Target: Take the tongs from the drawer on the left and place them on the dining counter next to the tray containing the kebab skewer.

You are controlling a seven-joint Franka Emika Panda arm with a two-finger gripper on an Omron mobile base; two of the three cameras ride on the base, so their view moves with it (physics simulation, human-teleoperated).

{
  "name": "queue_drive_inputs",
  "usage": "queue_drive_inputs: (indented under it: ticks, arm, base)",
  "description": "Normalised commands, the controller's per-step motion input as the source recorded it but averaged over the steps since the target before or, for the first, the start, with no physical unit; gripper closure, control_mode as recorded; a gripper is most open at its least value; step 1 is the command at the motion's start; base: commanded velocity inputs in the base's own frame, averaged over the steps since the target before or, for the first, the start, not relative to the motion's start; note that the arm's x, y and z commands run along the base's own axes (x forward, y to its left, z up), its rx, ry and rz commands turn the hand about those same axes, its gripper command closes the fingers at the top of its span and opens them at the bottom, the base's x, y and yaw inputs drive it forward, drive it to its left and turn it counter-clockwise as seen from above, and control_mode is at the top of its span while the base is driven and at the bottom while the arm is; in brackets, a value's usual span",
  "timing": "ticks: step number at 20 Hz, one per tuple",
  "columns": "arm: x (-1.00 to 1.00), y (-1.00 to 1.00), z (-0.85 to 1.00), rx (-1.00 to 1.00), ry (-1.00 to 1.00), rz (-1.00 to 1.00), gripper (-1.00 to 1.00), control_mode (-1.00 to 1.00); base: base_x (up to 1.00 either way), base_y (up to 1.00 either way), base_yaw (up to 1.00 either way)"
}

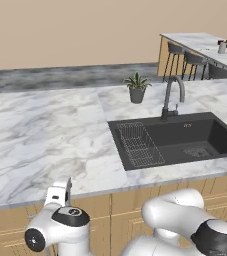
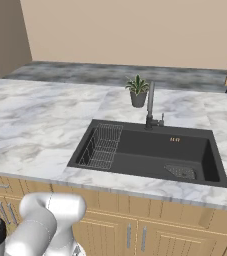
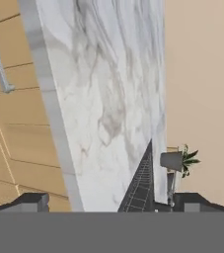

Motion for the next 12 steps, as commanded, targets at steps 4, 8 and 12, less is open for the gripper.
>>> queue_drive_inputs:
  ticks: [4,8,12]
  arm:
    - [-0.16,0.23,-0.29,-0.06,-0.12,0.02,-1.0,-1.0]
    - [-0.07,0.2,-0.27,-0.02,-0.06,0.0,-1.0,-1.0]
    - [-0.12,0.18,-0.27,0.0,-0.04,0.0,-1.0,-1.0]
  base:
    - [0.0,0.0,0.0]
    - [0.0,0.0,0.0]
    - [0.0,0.0,0.0]
